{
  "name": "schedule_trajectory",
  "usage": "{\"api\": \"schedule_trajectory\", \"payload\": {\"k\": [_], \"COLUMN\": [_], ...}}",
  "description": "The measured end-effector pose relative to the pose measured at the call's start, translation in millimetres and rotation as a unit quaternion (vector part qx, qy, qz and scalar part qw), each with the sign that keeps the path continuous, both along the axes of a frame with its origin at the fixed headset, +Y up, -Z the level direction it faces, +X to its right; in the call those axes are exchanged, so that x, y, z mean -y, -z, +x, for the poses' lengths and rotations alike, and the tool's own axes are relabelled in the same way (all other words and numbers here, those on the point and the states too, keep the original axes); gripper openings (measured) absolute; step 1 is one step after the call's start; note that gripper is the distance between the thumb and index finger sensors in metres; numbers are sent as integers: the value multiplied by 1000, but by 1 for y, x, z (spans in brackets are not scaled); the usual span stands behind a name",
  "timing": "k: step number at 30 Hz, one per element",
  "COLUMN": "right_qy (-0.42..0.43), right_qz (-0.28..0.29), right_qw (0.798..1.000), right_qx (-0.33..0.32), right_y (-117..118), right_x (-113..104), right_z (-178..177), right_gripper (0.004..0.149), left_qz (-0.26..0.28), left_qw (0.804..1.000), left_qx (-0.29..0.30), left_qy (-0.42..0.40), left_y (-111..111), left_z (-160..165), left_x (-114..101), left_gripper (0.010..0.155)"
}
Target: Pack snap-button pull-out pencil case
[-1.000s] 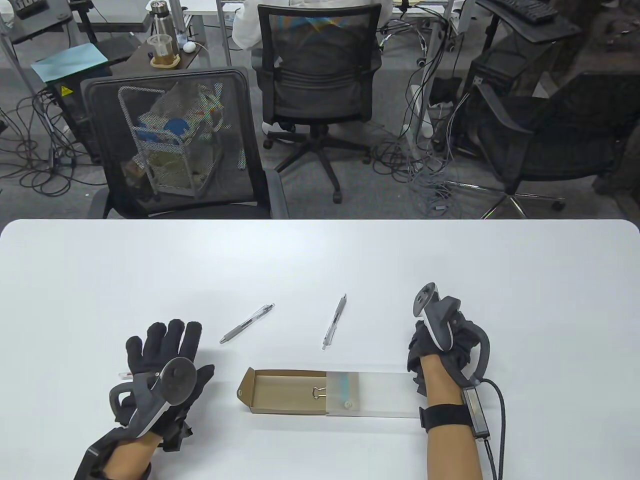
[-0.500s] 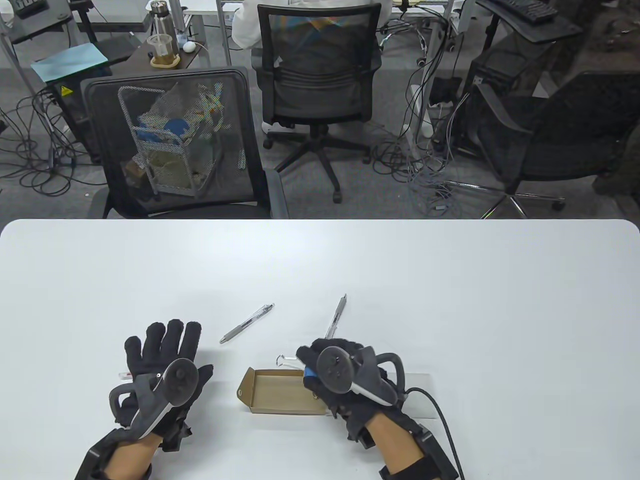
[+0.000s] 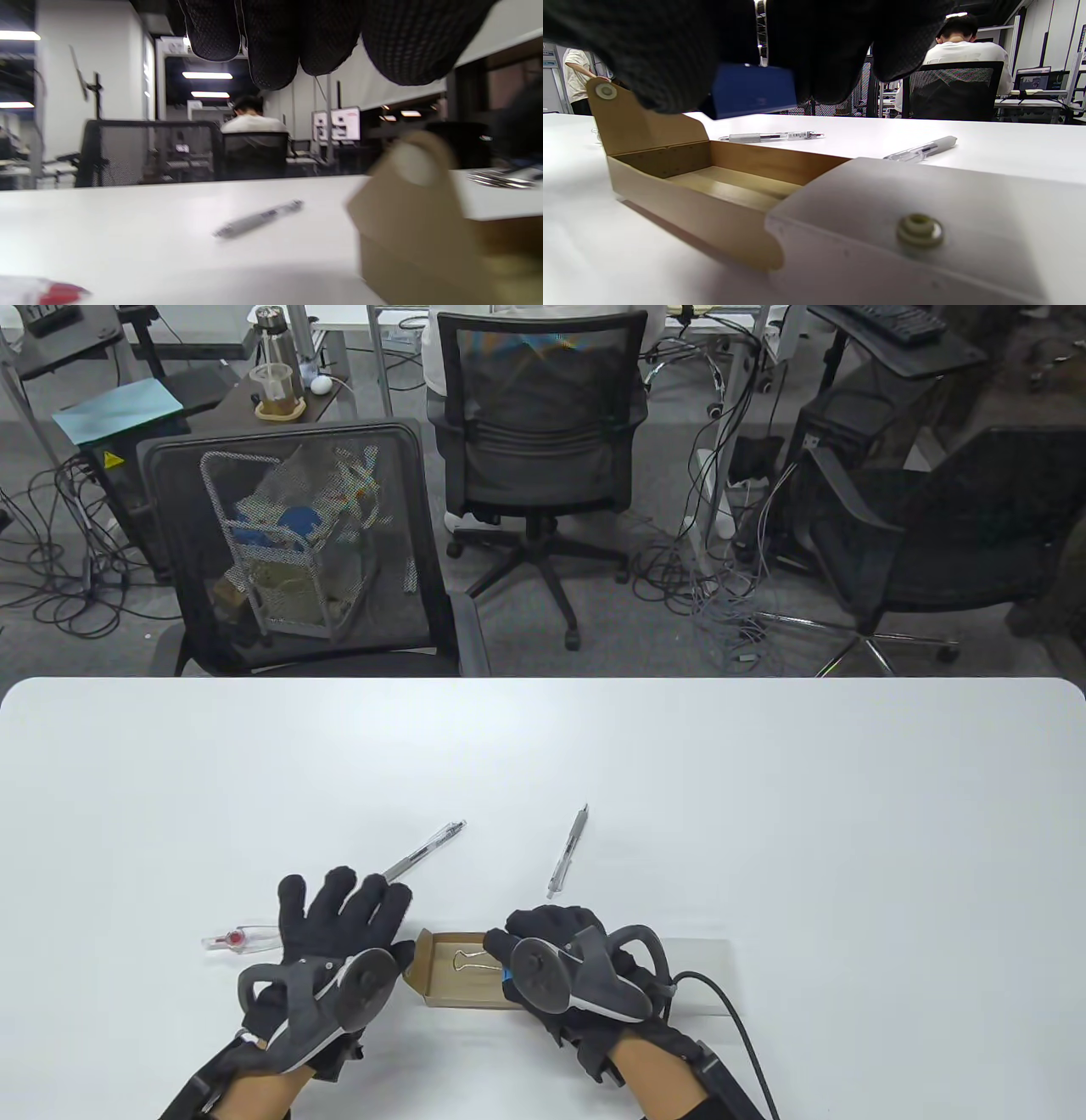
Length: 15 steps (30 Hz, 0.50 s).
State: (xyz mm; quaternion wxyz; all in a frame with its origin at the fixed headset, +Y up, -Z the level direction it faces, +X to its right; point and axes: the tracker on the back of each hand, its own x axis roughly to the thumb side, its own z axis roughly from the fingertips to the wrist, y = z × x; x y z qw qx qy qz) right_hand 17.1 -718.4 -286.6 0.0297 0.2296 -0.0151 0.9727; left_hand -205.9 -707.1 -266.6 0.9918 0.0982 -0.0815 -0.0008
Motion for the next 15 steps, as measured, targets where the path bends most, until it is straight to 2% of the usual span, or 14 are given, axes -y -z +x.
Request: {"api": "schedule_trajectory", "payload": {"k": [2, 4, 11, 15], "right_qy": [0, 1, 10, 2], "right_qz": [2, 5, 2, 3], "right_qw": [1000, 1000, 1000, 1000], "right_qx": [-1, -3, -8, -6], "right_y": [-1, -2, -1, 0], "right_x": [0, -1, 1, 3], "right_z": [0, 0, 1, 2], "right_gripper": [61, 61, 61, 61], "left_qz": [-47, -65, -70, -54], "left_qw": [998, 996, 992, 992], "left_qx": [36, 51, 77, 85], "left_qy": [11, 31, 70, 74], "left_y": [2, 5, 16, 16], "left_z": [14, 27, 57, 66], "left_x": [5, 10, 16, 19], "left_gripper": [65, 66, 58, 52]}}
